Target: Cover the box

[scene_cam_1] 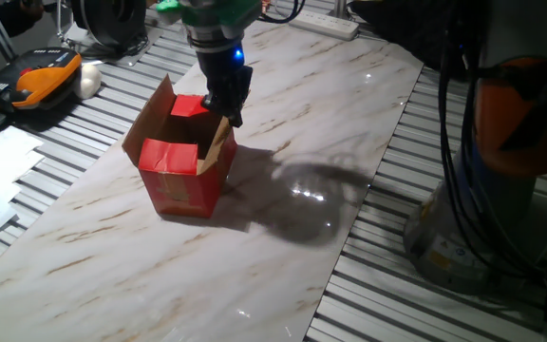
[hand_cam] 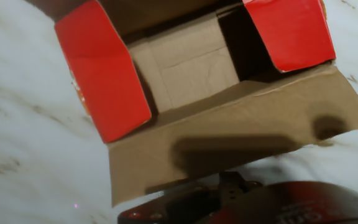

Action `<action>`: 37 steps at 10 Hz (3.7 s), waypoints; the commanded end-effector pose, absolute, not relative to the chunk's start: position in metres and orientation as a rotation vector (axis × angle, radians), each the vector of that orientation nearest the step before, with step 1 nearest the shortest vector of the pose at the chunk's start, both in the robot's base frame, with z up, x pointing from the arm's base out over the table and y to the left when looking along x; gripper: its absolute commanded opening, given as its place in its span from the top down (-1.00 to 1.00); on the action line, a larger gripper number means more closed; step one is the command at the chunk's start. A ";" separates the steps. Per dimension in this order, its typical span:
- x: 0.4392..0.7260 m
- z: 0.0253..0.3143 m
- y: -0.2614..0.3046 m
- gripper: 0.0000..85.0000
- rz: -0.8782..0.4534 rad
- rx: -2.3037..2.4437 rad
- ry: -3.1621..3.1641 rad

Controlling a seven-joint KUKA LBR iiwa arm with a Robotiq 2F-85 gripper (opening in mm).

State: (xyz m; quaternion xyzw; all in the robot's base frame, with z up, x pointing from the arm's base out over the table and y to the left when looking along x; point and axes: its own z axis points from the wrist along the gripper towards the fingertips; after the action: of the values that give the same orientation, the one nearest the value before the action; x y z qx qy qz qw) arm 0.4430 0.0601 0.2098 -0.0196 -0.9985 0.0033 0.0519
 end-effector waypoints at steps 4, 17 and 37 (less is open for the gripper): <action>0.450 0.217 0.065 1.00 -0.003 -0.038 -2.979; 0.446 0.209 0.061 1.00 0.042 -0.029 -2.891; 0.469 0.200 0.083 1.00 0.012 -0.123 -2.940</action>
State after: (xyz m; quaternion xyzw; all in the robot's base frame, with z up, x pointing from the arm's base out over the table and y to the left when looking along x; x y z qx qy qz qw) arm 0.4695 0.0825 0.2004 -0.0414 -0.9942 0.0046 0.0992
